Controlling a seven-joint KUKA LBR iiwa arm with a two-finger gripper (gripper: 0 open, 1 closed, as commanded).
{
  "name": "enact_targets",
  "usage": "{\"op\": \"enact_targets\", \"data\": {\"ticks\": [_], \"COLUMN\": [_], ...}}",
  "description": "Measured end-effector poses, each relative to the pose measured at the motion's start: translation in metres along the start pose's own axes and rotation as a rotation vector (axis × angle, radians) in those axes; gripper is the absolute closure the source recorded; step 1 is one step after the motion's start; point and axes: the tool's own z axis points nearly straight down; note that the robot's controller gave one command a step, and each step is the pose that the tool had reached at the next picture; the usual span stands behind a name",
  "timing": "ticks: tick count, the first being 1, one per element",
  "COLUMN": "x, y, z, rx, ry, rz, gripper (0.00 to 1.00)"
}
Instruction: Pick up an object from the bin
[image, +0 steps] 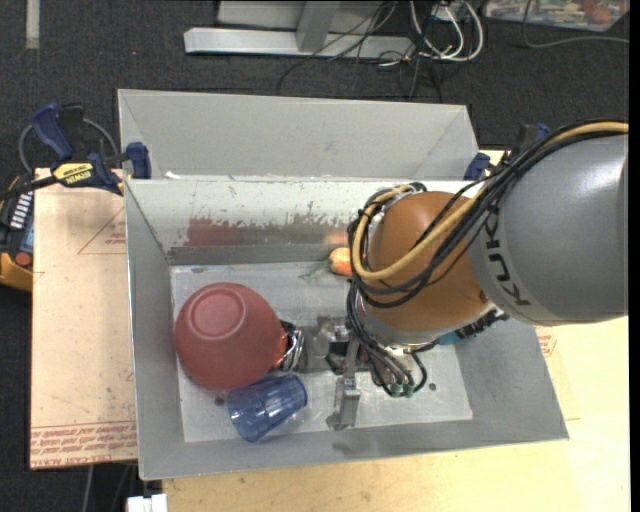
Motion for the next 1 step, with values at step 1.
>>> {"op": "enact_targets", "data": {"ticks": [1], "x": [-0.002], "y": [-0.0006], "z": [-0.0038], "rx": [-0.001], "ry": [-0.008], "rz": [0.004], "gripper": [0.0]}}
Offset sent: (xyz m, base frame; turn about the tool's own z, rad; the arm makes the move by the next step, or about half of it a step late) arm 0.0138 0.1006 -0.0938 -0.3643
